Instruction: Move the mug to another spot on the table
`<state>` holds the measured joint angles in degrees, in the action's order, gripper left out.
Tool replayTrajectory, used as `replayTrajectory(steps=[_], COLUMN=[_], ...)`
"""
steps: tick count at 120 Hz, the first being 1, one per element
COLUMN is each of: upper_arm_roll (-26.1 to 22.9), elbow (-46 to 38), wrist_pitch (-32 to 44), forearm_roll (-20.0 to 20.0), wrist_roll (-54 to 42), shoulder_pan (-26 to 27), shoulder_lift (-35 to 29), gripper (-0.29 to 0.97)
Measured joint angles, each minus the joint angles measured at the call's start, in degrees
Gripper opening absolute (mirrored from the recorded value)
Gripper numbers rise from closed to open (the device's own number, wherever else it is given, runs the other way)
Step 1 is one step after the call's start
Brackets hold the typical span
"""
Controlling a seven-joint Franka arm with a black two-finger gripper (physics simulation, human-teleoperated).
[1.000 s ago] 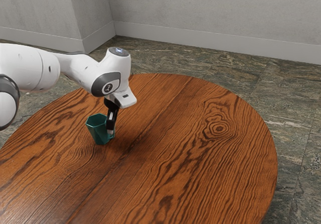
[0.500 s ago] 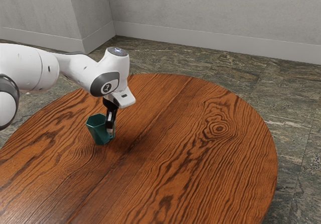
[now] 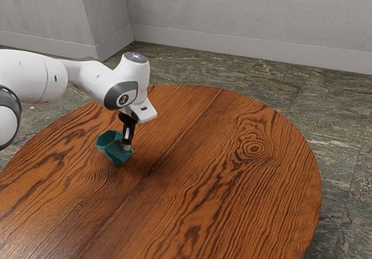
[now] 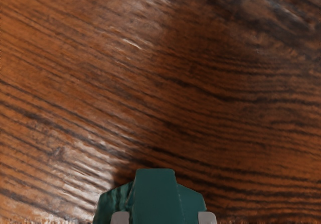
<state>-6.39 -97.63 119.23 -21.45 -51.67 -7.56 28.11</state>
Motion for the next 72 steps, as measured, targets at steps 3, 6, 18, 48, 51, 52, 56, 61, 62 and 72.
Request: replayTrajectory(steps=[3, 6, 18, 48, 51, 52, 56, 61, 62, 72], upper_arm_roll=[0.0, 0.0, 0.0, -0.2, -0.3, -0.3, -0.4, -0.7, -0.7, -1.6], elbow=[0.0, 0.1, 0.2, 0.0, 0.0, 0.0, -0.1, -0.1, -0.1, -0.3], wrist_pitch=[-0.2, -0.5, -1.8, -5.5, -5.8, -5.9, -6.2, -6.7, -6.8, -7.8], forearm_roll=[0.0, -0.1, -0.3, -1.0, -1.0, -1.0, -1.0, -1.0, -1.0, -1.1], wrist_roll=[0.1, 0.2, 0.8, 2.8, 3.1, 3.1, 3.5, 3.9, 3.9, 4.8], shoulder_pan=[0.0, 0.0, 0.0, 2.9, 3.3, 3.4, 3.9, 4.4, 4.6, 5.6], shoulder_lift=[-0.1, -0.2, -0.9, -3.4, -3.5, -3.5, -3.5, -3.6, -3.6, -4.3], gripper=[0.01, 0.0, -0.03, -0.04, -0.04, -0.04, -0.04, -0.04, -0.04, -0.04])
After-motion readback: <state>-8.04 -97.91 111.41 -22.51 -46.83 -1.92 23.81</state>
